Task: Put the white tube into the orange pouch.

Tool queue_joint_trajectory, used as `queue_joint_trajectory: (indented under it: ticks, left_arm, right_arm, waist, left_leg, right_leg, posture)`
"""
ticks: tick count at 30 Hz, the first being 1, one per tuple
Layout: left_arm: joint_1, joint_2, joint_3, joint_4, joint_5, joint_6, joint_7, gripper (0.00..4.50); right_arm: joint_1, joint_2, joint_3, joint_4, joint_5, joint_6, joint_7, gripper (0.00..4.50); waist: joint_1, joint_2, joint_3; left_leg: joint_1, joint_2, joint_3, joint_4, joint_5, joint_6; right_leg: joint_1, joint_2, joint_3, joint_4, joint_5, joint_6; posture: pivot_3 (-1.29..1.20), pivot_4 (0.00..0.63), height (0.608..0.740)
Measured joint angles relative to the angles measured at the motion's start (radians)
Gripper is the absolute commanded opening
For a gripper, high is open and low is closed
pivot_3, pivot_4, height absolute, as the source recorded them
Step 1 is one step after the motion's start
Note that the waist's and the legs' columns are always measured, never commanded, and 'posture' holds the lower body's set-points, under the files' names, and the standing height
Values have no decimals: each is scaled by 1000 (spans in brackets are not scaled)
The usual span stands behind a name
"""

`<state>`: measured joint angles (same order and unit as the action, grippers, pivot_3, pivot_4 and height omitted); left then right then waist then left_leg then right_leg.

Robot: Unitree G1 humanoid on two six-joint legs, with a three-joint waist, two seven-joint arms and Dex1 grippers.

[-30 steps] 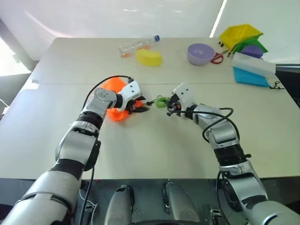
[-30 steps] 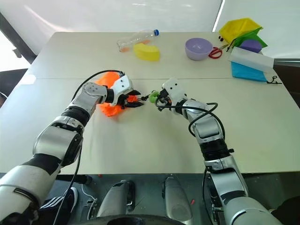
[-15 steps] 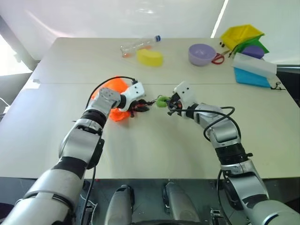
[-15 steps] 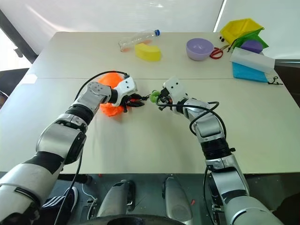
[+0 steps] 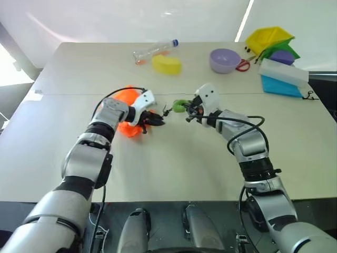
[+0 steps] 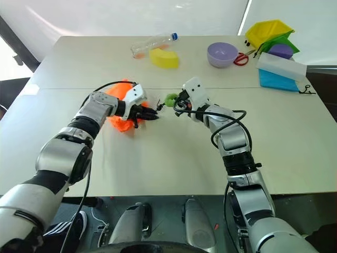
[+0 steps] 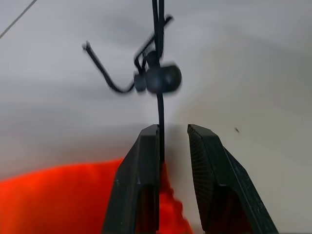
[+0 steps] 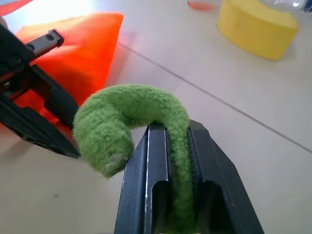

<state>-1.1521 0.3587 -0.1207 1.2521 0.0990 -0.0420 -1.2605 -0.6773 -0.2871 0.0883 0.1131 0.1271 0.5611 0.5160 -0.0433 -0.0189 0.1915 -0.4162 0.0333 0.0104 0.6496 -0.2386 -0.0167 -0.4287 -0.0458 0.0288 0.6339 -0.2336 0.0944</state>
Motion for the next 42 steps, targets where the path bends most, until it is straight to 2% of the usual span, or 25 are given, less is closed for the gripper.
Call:
queue_joint_trajectory:
  ticks: [12,16,19,24,35,41,42]
  left_arm:
    - [46,65,21,-50,-24,26,-94,980]
    - [48,35,82,-50,-81,52,-59,980]
    - [46,5,130,-49,-132,112,-51,1755]
    - [44,-11,125,-50,-119,35,5,4238]
    - [10,-117,114,-23,-96,-54,136,4238]
    - [7,-132,93,5,-54,-54,211,4238]
    - [7,-133,93,5,-48,-55,221,4003]
  right_arm:
    - [0,-13,-1,29,-5,-15,-18,0]
    - [0,-17,1,29,-7,-36,-18,0]
    - [0,-12,5,29,-7,-42,-17,0]
    - [0,-11,5,31,-6,-42,-17,0]
    - [0,-3,5,33,-6,-42,-18,0]
    - [0,-2,5,33,-7,-43,-23,0]
    - [0,-2,5,33,-7,-43,-23,0]
  waist:
    - [3,0,0]
    - [4,0,0]
    - [4,0,0]
    - [3,0,0]
    - [5,0,0]
    - [1,0,0]
    - [2,0,0]
  left_leg:
    - [0,0,-1,0,0,0]
    - [0,0,-1,1,0,0]
    - [-1,0,-1,1,0,0]
    - [-1,0,-1,1,0,0]
    - [-1,-1,-1,1,0,0]
    - [-1,-1,-2,1,0,0]
    - [-1,-1,-2,1,0,0]
  right_leg:
    - [0,0,0,0,0,0]
    - [0,0,0,1,0,0]
    - [0,0,0,1,0,0]
    - [0,0,-1,1,0,0]
    - [0,0,-1,1,0,0]
    - [0,0,-1,2,0,0]
    - [0,0,-1,2,0,0]
  posture:
    - [0,150,740]
    - [0,150,740]
    - [0,150,740]
    - [0,150,740]
    - [0,150,740]
    - [0,150,740]
    - [0,150,740]
